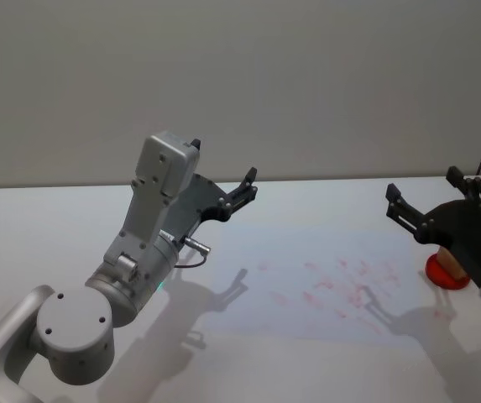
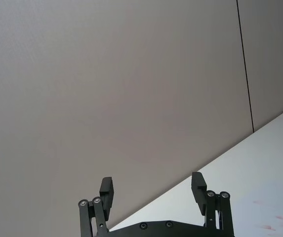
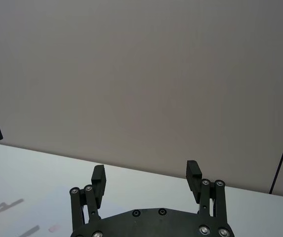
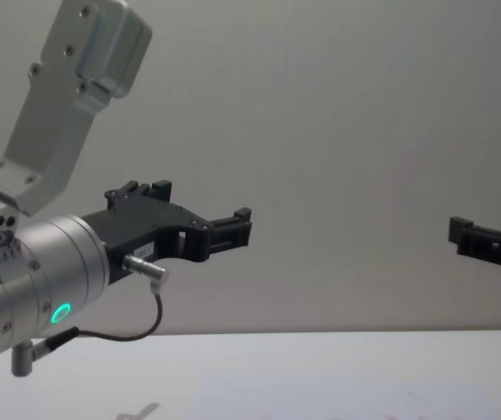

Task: Use the one hand to pick up the stamp and affix it onto the A4 paper.

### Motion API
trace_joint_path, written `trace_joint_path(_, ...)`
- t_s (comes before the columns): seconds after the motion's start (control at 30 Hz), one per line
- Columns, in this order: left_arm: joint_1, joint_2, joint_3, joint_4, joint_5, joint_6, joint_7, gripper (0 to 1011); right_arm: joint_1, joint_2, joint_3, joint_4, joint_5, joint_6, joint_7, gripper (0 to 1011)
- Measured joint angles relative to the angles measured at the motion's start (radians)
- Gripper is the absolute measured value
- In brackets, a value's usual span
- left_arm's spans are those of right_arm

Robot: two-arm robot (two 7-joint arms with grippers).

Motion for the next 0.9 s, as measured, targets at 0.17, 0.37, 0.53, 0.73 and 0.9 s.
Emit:
trace_joint_path(0.17, 0.000, 0.000, 0.000, 0.000, 0.000, 0.000, 0.000, 1001, 0.000, 0.000, 0.000, 0.000, 0.000, 0.000, 0.000, 1001)
trace_joint_path(0.37, 0.000, 0.000, 0.000, 0.000, 0.000, 0.000, 0.000, 1001, 0.000, 0.000, 0.000, 0.000, 0.000, 0.000, 0.000, 1001)
trace_joint_path(0.53, 0.000, 0.000, 0.000, 0.000, 0.000, 0.000, 0.000, 1001, 0.000, 0.000, 0.000, 0.000, 0.000, -0.001, 0.001, 1001)
trace_joint_path(0.73, 0.000, 0.000, 0.000, 0.000, 0.000, 0.000, 0.000, 1001, 0.000, 0.000, 0.000, 0.000, -0.001, -0.001, 0.001, 1001)
trace_joint_path(0.9, 0.000, 0.000, 0.000, 0.000, 0.000, 0.000, 0.000, 1001, 0.000, 0.000, 0.000, 0.000, -0.001, -0.001, 0.001, 1001)
